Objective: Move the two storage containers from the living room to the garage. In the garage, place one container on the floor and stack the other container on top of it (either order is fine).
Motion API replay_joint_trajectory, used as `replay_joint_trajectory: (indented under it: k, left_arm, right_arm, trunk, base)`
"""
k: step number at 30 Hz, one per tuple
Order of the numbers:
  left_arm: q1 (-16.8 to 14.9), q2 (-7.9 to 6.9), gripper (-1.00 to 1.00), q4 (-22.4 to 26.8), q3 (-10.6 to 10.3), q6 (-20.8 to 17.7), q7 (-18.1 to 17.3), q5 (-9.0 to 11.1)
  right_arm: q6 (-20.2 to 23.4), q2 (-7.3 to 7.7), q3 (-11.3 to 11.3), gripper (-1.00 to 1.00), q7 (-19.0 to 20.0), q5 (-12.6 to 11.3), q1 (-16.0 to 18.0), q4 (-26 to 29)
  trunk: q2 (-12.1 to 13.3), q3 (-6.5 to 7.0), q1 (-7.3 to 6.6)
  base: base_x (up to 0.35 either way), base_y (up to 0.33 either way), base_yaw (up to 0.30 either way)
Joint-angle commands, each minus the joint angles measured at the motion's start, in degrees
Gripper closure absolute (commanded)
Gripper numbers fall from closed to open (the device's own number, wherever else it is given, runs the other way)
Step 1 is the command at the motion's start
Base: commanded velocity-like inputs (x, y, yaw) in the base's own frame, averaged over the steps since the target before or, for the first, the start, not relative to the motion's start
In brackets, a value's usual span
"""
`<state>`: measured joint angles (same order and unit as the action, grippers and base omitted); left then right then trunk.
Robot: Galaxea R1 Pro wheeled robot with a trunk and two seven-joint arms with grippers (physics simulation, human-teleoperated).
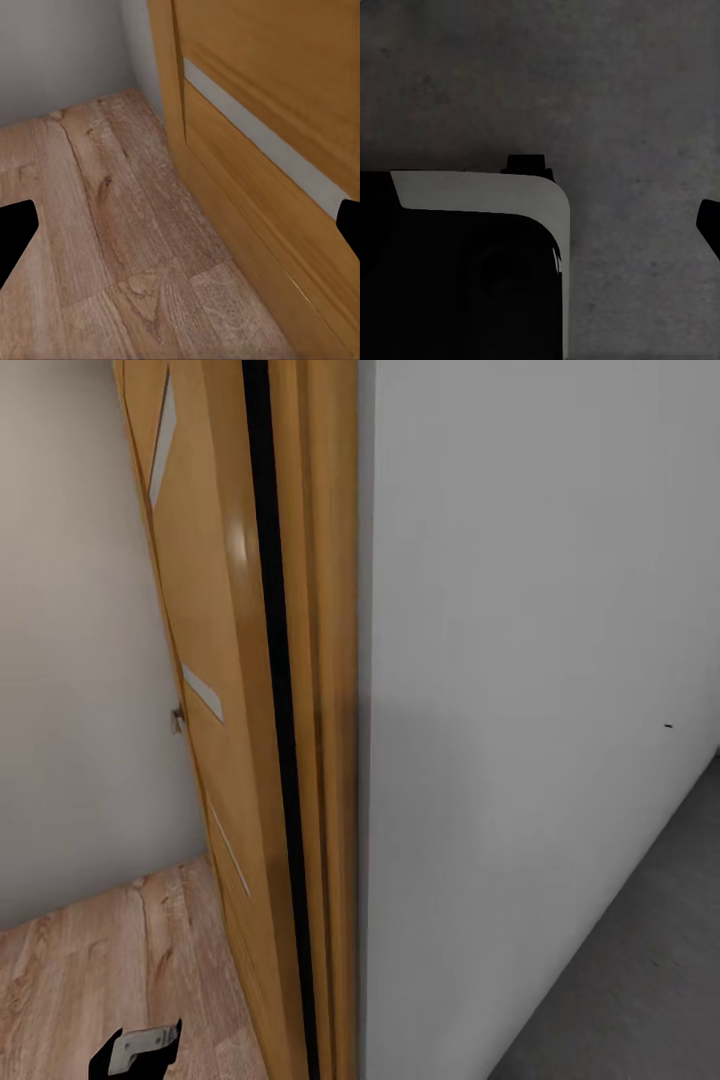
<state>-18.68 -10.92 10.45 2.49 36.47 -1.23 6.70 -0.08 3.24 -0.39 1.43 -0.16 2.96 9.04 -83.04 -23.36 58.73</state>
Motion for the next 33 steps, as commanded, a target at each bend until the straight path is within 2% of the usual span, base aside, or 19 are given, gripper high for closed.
replay_joint_trajectory:
  k: [1, 10, 33]
  left_arm:
    - [-0.04, 0.05, -1.00, -0.22, 0.15, 0.16, -0.15, 0.11]
    - [-0.04, 0.10, -1.00, -3.81, 0.07, 0.23, -0.19, 0.12]
    - [-0.03, 0.09, -1.00, -4.39, 0.06, 0.27, -0.44, 0.12]
  right_arm:
    - [-0.02, 0.01, -0.05, -1.00, 0.15, -0.01, 0.02, 0.01]
    - [-0.01, 0.01, -0.05, -1.00, 0.15, -0.01, 0.02, 0.01]
    - [-0.01, 0.01, -0.05, -1.00, 0.15, -0.01, 0.02, 0.01]
  trunk:
    - [-0.03, -0.06, 0.00]
    - [-0.03, -0.06, 0.00]
    - [-0.03, -0.06, 0.00]
  base:
    - [-0.003, 0.000, 0.000]
    - [0.000, 0.000, 0.000]
    - [0.000, 0.000, 0.000]
